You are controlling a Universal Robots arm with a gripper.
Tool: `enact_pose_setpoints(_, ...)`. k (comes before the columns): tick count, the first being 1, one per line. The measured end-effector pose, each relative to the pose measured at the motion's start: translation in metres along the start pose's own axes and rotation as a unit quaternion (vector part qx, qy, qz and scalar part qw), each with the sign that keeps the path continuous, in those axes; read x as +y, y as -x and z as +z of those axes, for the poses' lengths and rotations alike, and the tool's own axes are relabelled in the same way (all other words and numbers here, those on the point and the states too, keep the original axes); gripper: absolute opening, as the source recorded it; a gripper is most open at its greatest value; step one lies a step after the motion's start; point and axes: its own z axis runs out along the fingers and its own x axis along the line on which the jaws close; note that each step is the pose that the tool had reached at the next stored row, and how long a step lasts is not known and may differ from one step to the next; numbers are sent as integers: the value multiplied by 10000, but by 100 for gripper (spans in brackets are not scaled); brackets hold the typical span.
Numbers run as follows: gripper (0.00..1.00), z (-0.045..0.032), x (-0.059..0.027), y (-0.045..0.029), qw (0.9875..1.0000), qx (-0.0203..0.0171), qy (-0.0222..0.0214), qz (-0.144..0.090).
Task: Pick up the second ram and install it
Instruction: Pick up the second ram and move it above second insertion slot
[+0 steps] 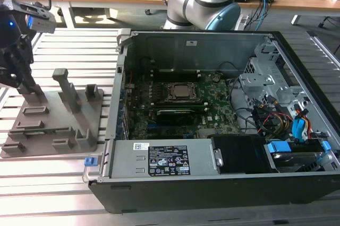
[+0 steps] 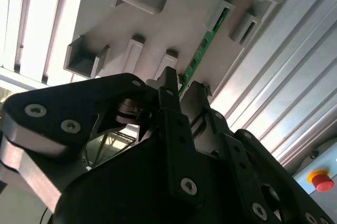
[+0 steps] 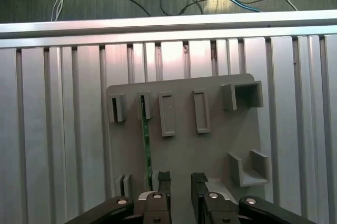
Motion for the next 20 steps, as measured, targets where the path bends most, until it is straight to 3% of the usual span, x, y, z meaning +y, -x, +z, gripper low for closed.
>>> enact_pose_setpoints(20, 30, 305, -10, -22, 10000, 0, 0, -1)
